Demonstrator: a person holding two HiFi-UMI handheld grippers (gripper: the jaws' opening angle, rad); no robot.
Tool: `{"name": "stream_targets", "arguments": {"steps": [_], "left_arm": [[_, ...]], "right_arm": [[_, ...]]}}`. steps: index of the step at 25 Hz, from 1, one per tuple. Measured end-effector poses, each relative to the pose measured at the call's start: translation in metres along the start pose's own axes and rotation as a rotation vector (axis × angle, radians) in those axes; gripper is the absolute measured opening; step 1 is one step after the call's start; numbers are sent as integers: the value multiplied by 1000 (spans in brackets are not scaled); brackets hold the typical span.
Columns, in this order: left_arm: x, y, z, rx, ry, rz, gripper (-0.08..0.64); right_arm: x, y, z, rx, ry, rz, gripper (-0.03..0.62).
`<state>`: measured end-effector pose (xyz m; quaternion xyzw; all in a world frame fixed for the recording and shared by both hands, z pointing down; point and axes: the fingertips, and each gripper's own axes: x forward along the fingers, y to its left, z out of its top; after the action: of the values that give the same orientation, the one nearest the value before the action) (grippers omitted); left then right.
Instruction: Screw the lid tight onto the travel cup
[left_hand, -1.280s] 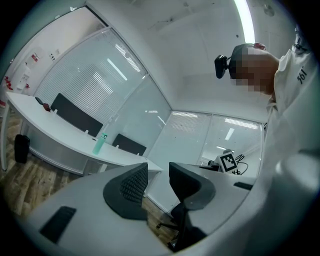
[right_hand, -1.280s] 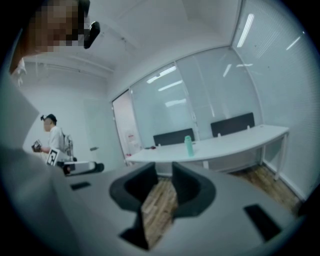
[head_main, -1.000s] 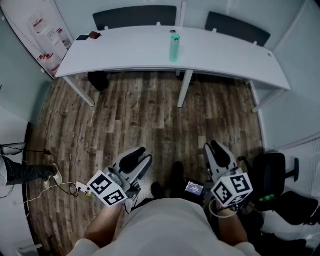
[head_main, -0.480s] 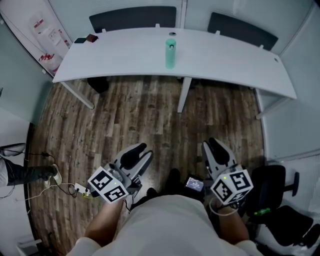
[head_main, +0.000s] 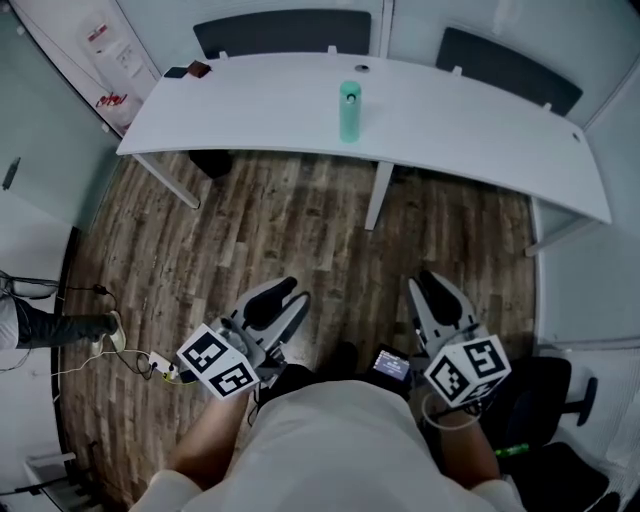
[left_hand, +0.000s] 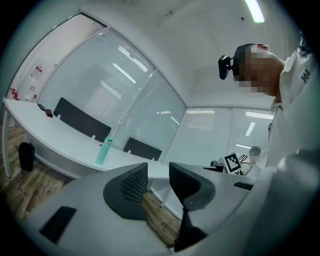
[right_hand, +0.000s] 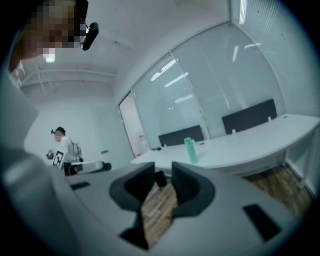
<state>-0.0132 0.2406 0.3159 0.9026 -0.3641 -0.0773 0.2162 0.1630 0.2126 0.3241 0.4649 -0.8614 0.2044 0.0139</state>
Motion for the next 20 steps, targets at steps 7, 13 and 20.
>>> {"name": "stream_targets", "arguments": {"steps": [7,13,20], "left_arm": [[15,7,1,3,7,13,140],[31,31,5,8,12,-12,140],[59,71,22,13,41,-74,140]], "right_arm": [[16,-12,3,-3,20,25,101],[41,-14,5,-32,43,26,101],[85,-20,14,-16,39,-17,118]]}}
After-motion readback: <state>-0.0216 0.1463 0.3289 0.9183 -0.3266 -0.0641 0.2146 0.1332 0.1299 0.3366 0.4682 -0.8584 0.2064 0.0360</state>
